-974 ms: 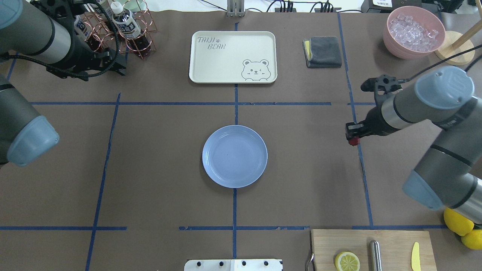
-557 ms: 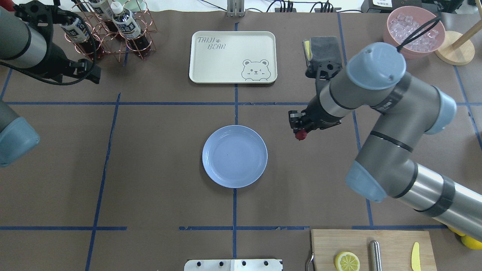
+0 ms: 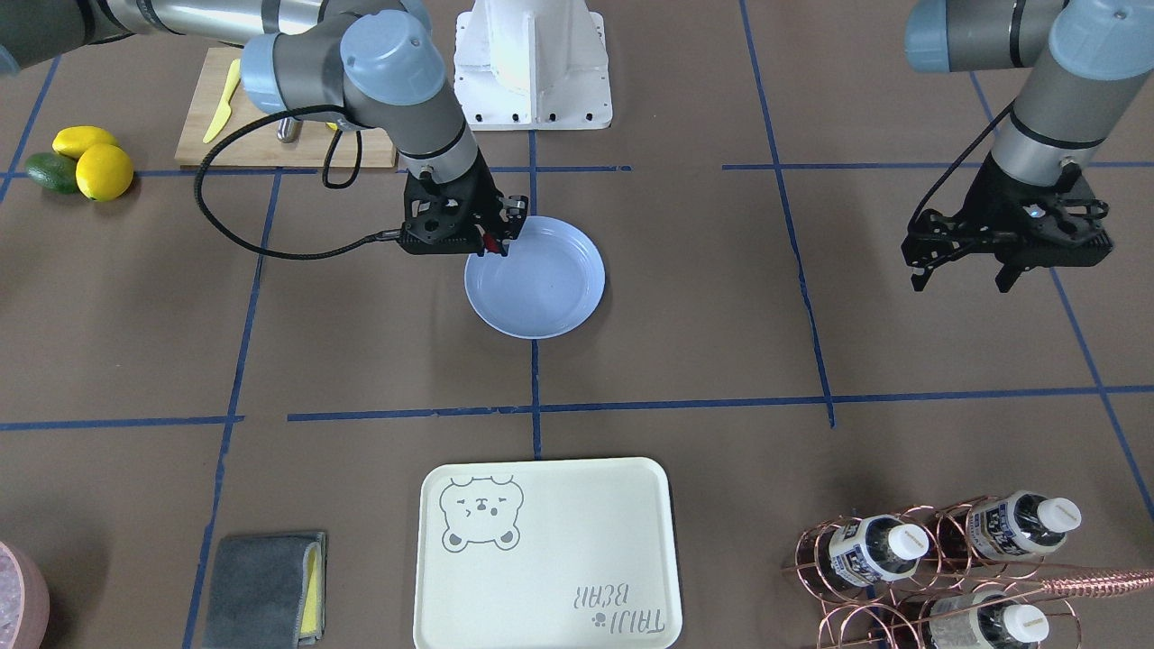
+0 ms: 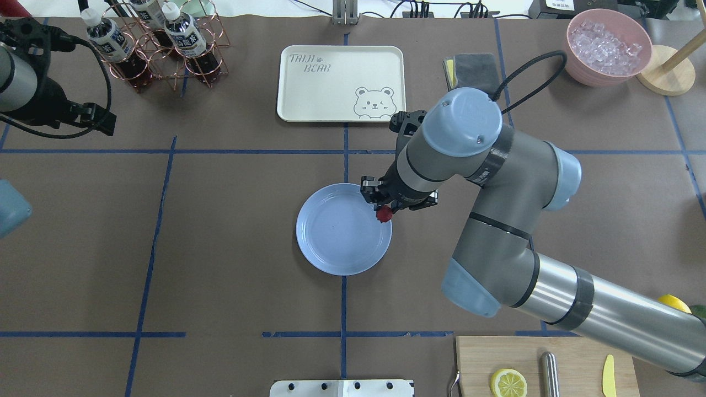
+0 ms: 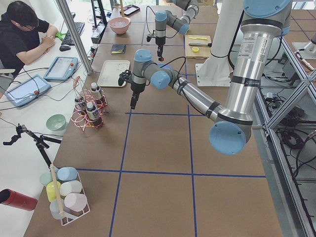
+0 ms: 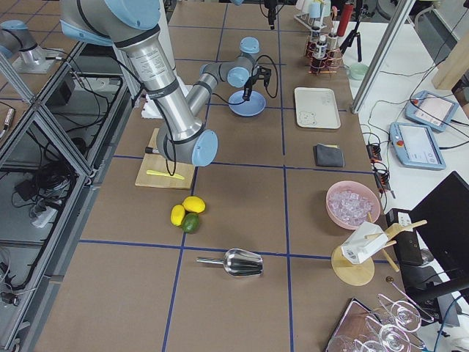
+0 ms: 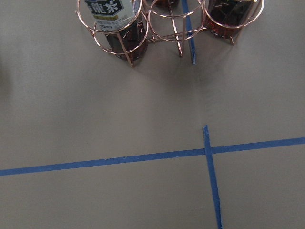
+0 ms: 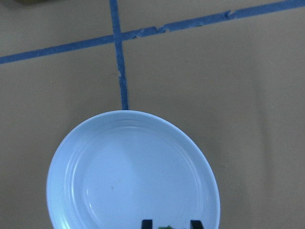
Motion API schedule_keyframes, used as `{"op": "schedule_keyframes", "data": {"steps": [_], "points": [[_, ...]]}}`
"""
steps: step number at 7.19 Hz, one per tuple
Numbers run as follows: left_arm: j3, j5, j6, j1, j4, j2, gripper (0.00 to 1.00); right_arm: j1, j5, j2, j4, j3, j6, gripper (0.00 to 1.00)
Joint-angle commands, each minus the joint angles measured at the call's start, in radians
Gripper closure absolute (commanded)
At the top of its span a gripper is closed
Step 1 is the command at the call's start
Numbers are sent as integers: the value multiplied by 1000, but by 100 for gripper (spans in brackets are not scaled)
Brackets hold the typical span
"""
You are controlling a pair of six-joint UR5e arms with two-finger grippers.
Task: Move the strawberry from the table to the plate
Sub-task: 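Carry the strawberry with the right gripper over the light blue plate, then lower the strawberry onto the plate and open the right gripper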
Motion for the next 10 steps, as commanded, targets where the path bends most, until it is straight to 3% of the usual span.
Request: {"op": "schedule_keyframes", "data": {"steps": [1, 5, 9, 10], "points": [[11, -11, 67, -44, -85, 77, 0, -36, -35, 55, 37, -99, 9, 100], [72, -51, 228, -139, -86, 91, 0, -48, -78, 104, 106, -208, 29, 100], [77, -51, 228, -144, -86, 91, 0, -67, -95, 108, 123, -235, 29, 100], [80, -51, 228, -144, -91, 91, 0, -67, -95, 108, 126, -235, 31, 70]]}}
